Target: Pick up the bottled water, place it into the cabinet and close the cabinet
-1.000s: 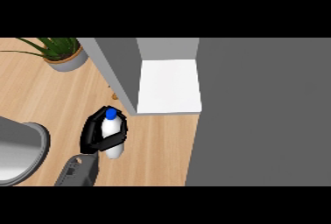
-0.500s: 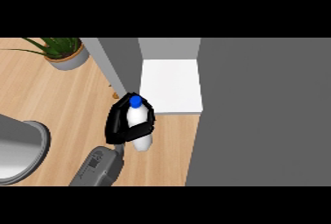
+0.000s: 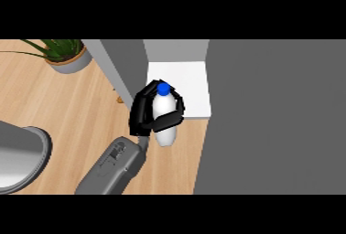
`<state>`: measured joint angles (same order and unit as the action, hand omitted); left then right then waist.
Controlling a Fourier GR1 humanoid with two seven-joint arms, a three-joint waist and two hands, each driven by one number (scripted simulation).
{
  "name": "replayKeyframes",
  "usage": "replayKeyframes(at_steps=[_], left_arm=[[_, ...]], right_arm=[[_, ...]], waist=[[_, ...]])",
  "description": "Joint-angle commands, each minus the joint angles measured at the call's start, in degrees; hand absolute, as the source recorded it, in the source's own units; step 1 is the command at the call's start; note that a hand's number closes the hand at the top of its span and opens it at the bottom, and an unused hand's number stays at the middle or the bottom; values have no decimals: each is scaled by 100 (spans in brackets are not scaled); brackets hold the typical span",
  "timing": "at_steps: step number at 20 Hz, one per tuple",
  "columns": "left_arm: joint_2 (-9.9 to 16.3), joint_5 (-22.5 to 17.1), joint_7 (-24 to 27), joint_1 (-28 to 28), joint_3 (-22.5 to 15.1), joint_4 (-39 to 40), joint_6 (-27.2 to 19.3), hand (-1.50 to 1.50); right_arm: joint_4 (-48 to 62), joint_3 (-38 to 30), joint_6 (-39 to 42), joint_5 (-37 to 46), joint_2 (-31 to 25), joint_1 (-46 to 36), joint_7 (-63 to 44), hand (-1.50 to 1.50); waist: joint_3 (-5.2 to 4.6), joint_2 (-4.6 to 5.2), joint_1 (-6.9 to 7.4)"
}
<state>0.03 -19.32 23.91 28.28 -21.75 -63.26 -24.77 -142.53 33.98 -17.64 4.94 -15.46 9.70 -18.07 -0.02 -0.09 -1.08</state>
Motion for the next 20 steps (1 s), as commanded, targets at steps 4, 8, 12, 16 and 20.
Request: replayKeyframes(at_steps=[4, 8, 12, 16, 20], left_arm=[[-3, -244, -20, 1066, 241, 1132, -268, 150], [-3, -867, -201, 1653, 326, 1776, -332, 150], [-3, -1253, 223, 1787, 66, 2229, -670, 150], [-3, -1181, 55, 2134, 420, 2637, -699, 150], [-3, -1507, 418, 2754, 188, 3543, -1046, 150]], right_arm=[[-445, -258, 77, -37, -304, 450, 356, -150], [-547, -82, 66, 23, -375, 456, 293, -150], [-691, 49, 24, 77, -353, 506, 180, -150], [-618, 282, -95, 218, -262, 856, 445, -150], [-498, -299, 144, -272, -416, 451, 392, -150]], waist=[[4, 24, -43], [1, 38, -102], [-1, 33, -99], [0, 14, -54], [-2, 74, -203]])
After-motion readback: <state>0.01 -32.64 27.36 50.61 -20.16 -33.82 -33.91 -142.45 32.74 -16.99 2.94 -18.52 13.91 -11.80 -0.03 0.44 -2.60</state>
